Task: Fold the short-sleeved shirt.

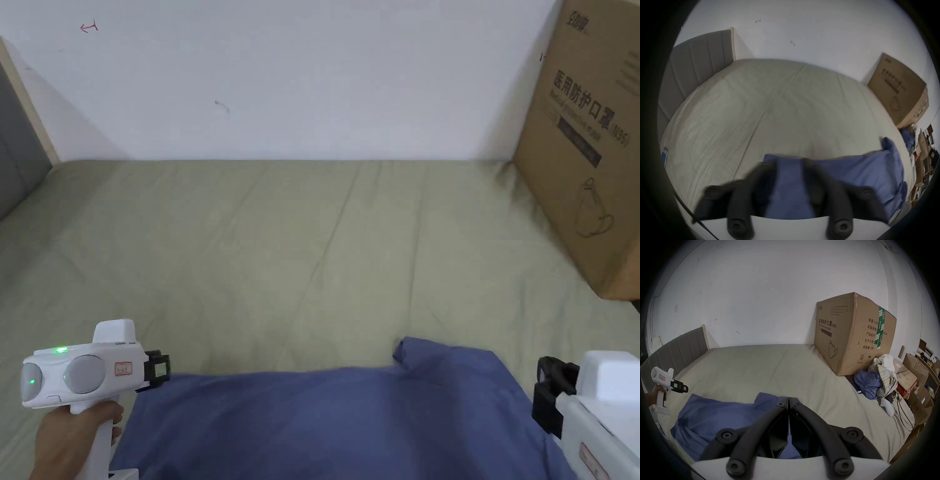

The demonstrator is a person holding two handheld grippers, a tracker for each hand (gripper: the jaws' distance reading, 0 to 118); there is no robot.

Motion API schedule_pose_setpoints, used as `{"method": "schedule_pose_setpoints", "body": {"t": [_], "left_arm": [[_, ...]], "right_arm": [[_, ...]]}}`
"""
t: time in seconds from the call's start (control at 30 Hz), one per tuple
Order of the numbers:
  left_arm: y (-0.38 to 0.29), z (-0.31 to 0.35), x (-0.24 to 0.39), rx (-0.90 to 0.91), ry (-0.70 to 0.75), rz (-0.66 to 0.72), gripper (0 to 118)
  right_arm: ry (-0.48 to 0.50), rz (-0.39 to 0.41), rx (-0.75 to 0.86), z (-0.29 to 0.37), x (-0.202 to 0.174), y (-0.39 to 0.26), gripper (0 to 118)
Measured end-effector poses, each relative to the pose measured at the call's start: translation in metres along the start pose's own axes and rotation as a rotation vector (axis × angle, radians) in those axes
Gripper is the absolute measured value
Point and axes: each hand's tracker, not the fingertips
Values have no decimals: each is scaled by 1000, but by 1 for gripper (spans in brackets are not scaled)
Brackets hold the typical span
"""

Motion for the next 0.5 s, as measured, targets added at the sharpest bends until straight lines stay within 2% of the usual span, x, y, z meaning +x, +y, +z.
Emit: {"method": "schedule_pose_setpoints", "body": {"t": [0.03,0.07,0.17,0.2,0.23,0.27,0.3,0.33,0.37,0.4,0.47,0.5], "left_arm": [[0,-8,3,-25,22,-16,87],[0,-17,4,-49,40,-33,97],[1,-53,-5,-74,72,-66,99],[0,-60,-6,-93,82,-65,91],[0,-67,-6,-113,87,-67,75],[-1,-73,-7,-124,90,-63,75],[-4,-74,-6,-140,80,-57,69],[-6,-78,-6,-173,33,-37,53],[-8,-78,-5,-156,54,-36,41],[-8,-74,-2,-123,70,-43,37],[-12,-69,1,-91,46,-72,7],[-12,-67,2,-89,19,-68,3]], "right_arm": [[-7,1,-11,-6,1,-2,0],[-12,2,-18,-10,3,-3,0],[-23,-1,-44,-25,7,-7,0],[-26,-2,-51,-28,8,-9,0],[-29,-4,-58,-31,9,-9,0],[-31,-7,-65,-34,10,-11,0],[-34,-9,-72,-37,10,-12,0],[-37,-11,-79,-40,11,-14,0],[-38,-18,-88,-44,12,-13,0],[-37,-24,-96,-48,13,-14,0],[-30,-37,-121,-62,18,-13,0],[-28,-37,-134,-72,20,-12,0]]}}
